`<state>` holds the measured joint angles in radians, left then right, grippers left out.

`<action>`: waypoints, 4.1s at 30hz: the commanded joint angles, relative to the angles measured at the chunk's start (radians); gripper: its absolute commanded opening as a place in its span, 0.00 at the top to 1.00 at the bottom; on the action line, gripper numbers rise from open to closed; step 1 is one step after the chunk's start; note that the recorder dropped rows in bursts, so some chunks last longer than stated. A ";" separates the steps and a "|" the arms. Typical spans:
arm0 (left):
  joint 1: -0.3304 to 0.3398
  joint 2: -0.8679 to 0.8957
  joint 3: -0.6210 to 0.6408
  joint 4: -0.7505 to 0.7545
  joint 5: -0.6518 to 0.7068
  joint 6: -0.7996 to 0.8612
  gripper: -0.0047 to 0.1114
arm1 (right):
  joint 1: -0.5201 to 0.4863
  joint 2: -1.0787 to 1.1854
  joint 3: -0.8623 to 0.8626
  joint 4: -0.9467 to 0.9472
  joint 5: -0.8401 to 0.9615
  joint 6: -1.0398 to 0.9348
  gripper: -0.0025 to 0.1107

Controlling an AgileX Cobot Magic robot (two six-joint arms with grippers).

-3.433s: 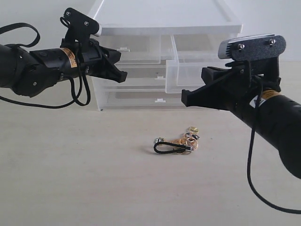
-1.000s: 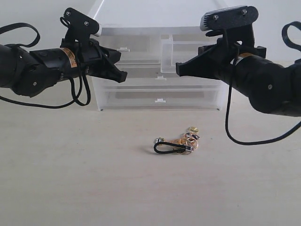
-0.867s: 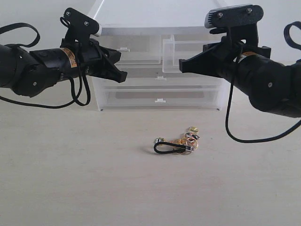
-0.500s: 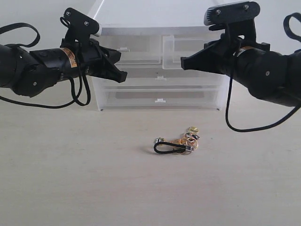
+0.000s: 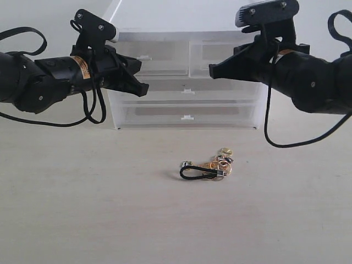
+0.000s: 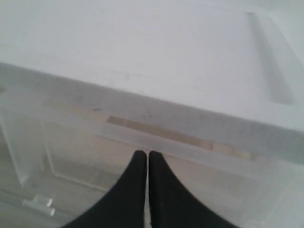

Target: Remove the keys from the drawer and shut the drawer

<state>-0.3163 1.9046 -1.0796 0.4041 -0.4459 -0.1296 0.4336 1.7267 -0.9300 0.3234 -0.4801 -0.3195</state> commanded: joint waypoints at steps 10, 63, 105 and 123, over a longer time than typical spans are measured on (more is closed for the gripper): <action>0.037 -0.017 -0.054 -0.152 -0.099 -0.009 0.92 | -0.015 0.081 -0.148 0.004 0.112 -0.014 0.98; -0.095 -0.644 0.587 0.086 -0.022 -0.198 0.92 | -0.003 -1.059 0.573 0.300 0.541 -0.225 0.98; -0.147 -0.909 0.880 0.082 -0.080 -0.202 0.92 | -0.470 -1.607 0.849 0.286 0.685 -0.329 0.98; -0.147 -0.909 0.880 0.082 -0.080 -0.204 0.92 | -0.435 -1.727 0.880 -0.323 0.887 0.331 0.98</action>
<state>-0.4576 1.0041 -0.2054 0.4936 -0.5152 -0.3237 -0.0200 0.0054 -0.0763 0.0000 0.4267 0.0609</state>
